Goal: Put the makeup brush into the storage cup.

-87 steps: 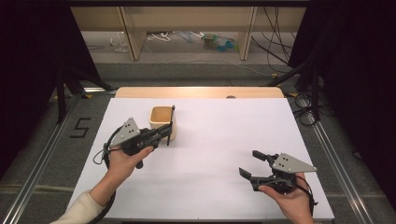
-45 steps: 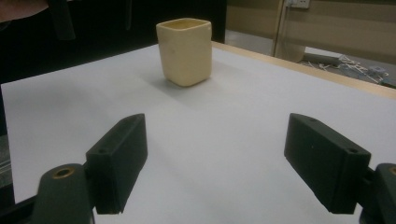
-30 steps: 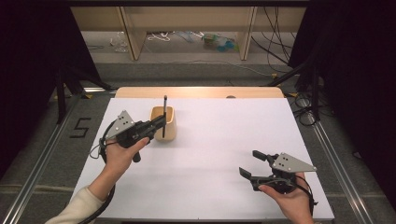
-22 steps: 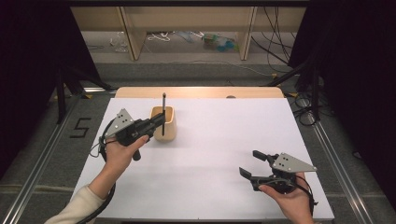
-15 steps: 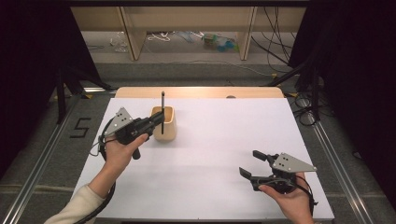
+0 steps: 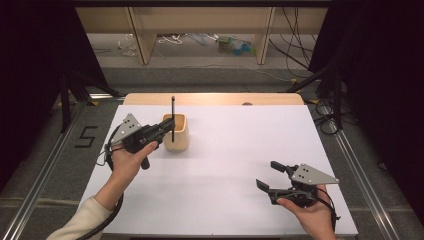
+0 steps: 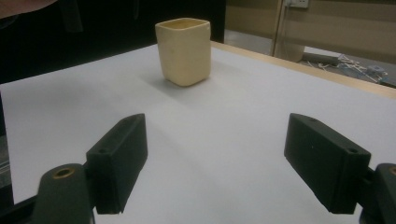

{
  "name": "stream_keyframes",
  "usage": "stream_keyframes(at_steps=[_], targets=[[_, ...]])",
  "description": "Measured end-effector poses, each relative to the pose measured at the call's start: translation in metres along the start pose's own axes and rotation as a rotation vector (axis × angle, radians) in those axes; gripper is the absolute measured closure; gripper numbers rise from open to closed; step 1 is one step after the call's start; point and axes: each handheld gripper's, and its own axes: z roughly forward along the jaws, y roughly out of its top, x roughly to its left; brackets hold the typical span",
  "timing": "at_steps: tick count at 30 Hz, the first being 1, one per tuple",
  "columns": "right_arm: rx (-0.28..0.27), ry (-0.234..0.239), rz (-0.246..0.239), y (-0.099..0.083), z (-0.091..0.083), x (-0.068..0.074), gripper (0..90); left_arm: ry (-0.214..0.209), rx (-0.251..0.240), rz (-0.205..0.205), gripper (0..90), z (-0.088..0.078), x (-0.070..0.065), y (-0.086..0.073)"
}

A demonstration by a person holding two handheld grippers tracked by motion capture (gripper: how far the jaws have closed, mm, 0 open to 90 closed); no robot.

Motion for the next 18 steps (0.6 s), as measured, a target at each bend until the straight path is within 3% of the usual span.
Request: stream_keyframes(at_steps=[18], targets=[[-0.001, -0.001, 0.000, -0.0001, 0.0001, -0.0002, 22.5, 0.014, -0.004, 0.003, 83.7, 0.0014, 0.0045, 0.0007]])
